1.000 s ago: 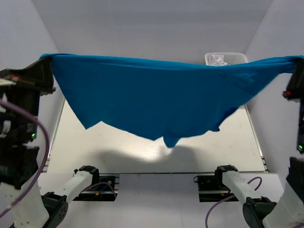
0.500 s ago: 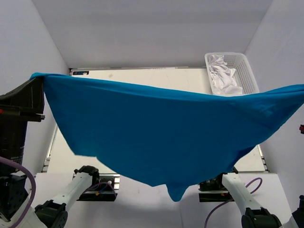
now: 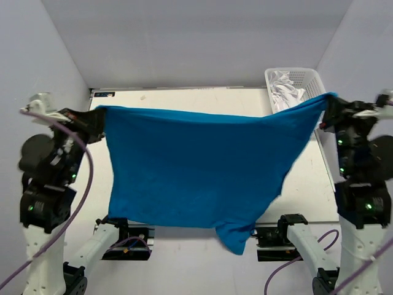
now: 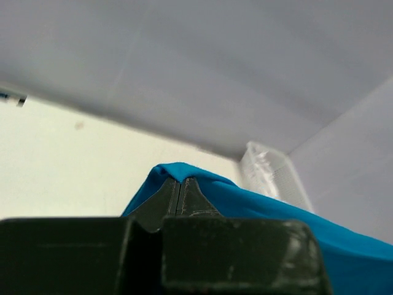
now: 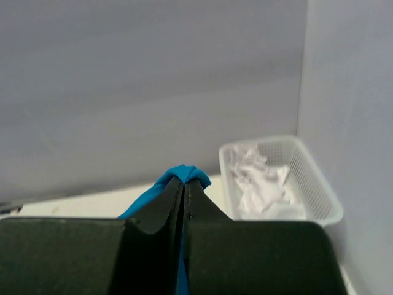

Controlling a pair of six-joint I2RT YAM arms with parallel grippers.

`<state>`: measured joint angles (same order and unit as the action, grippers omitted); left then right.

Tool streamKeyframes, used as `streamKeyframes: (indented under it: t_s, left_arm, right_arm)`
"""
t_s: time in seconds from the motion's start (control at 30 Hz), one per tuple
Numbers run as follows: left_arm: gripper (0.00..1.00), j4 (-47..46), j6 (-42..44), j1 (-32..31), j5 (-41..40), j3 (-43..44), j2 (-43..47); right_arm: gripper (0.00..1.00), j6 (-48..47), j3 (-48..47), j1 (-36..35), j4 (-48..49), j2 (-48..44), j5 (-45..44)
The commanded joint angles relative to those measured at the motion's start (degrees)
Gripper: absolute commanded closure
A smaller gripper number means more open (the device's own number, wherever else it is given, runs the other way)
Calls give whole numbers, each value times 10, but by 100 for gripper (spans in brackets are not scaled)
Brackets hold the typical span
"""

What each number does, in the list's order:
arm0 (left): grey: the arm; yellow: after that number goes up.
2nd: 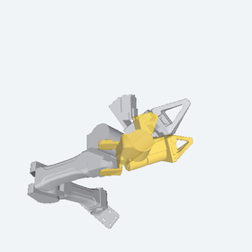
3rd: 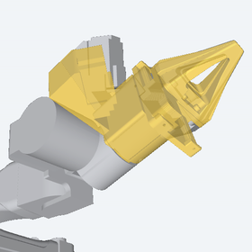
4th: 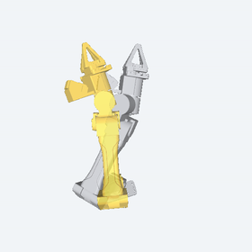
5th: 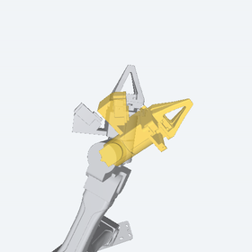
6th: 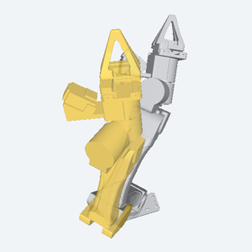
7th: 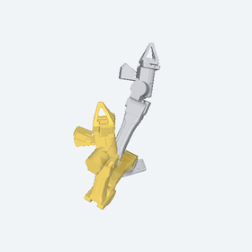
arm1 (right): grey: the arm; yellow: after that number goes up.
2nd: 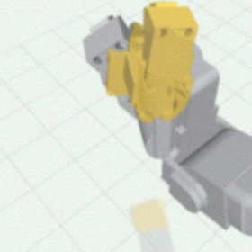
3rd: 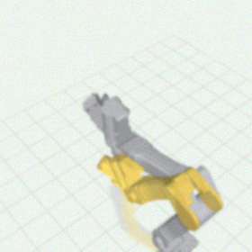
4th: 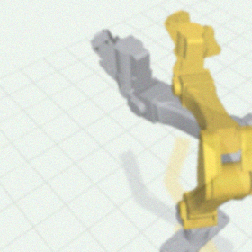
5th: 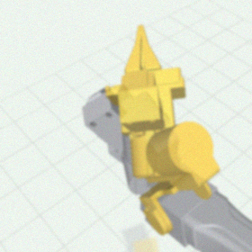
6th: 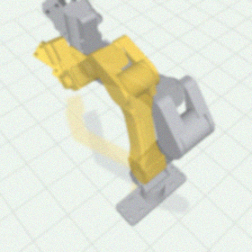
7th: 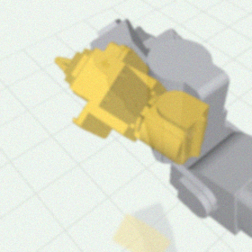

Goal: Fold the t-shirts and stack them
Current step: Flatten out the tshirt

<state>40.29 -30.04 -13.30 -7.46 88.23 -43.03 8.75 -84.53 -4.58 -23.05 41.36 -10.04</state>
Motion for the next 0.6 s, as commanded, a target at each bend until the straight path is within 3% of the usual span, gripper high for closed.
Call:
streamKeyframes:
  t_s: [0.0,0.37,0.57]
  left_arm:
    - [100,-14,-26,2,-45,-46,-2]
    - [100,-71,-43,2,-86,-152,-101]
    - [100,-115,-43,2,-114,-170,-177]
  right_arm:
    - [100,28,50,0,93,-2,10]
    - [100,57,144,0,149,109,61]
    - [100,55,131,2,170,173,59]
